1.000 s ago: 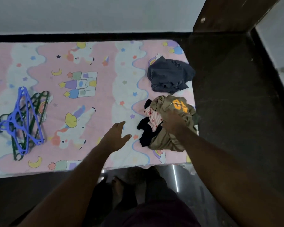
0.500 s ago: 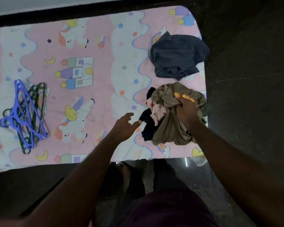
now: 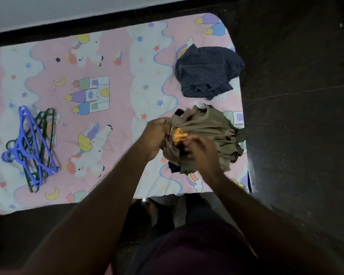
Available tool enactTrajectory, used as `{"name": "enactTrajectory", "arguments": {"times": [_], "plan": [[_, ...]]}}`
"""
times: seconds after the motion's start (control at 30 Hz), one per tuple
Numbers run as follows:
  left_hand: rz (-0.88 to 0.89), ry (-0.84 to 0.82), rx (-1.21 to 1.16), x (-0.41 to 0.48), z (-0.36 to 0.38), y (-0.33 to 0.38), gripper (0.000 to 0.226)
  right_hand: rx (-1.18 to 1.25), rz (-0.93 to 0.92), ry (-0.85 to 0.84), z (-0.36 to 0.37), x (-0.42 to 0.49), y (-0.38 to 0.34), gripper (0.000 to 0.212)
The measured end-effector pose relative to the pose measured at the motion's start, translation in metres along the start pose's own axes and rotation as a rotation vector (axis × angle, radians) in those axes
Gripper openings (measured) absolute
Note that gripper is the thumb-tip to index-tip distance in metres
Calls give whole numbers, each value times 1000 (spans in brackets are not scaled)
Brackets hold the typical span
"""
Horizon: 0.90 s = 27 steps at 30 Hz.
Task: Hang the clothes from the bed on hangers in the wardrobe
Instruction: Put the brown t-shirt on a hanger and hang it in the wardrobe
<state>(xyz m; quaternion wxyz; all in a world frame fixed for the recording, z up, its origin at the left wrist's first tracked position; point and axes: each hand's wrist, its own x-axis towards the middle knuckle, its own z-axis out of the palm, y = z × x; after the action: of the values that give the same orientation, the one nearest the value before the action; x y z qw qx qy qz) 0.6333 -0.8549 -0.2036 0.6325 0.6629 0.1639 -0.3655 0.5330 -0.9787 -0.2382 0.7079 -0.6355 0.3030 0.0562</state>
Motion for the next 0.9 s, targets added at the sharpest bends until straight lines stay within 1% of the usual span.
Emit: {"name": "enactTrajectory", "arguments": {"times": [0.03,0.07,0.1,0.13,0.17,0.2,0.23,0.27,0.3,0.33,0.37,0.4,0.43,0.5,0.53,0.57,0.67,0.73,0.77,0.83,0.9], "plan": [[23,-25,-3,-6,-3,6,26,108,107,72,-3,7,-2,22],[33,-79,24,-13,-6,10,29,183,222,93,-8,16,0,38],[24,-160,90,-21,-9,14,31,199,328,63,-12,23,0,48],[2,-253,197,-30,-13,15,31,243,417,-13,-11,29,-1,49],[-43,-351,315,-38,-18,13,29,287,506,-125,-8,33,-1,46],[-93,-413,405,-46,-23,9,25,343,564,-226,0,34,-1,43],[-136,-411,440,-52,-28,4,19,381,598,-267,12,31,-3,40],[-156,-330,427,-56,-35,-4,17,396,622,-296,26,26,-6,35],[-154,-195,378,-61,-45,-11,19,382,622,-353,41,19,-11,29],[-141,-44,295,-61,-58,-20,22,343,605,-380,58,13,-16,25],[-132,65,210,-64,-70,-27,27,295,562,-442,72,3,-20,24],[-127,107,141,-67,-82,-33,36,180,495,-503,88,-6,-22,22],[-121,83,87,-70,-93,-39,44,76,406,-557,100,-15,-21,18],[-64,10,36,-80,-106,-46,50,-244,239,-557,117,-30,-21,9],[-19,9,49,-86,-110,-47,47,-359,169,-570,126,-35,-20,17],[16,42,80,-90,-112,-45,42,-422,127,-571,133,-38,-17,25],[142,199,178,-103,-117,-37,21,-416,114,-479,154,-46,-15,35],[245,260,238,-116,-130,-33,20,-462,7,-427,165,-56,-11,44],[284,282,234,-121,-137,-32,21,-445,-33,-414,167,-62,-11,46],[370,334,179,-140,-162,-30,23,-294,-56,-349,181,-77,-8,43],[421,370,121,-152,-177,-22,22,-161,-14,-270,186,-76,-1,44]]}}
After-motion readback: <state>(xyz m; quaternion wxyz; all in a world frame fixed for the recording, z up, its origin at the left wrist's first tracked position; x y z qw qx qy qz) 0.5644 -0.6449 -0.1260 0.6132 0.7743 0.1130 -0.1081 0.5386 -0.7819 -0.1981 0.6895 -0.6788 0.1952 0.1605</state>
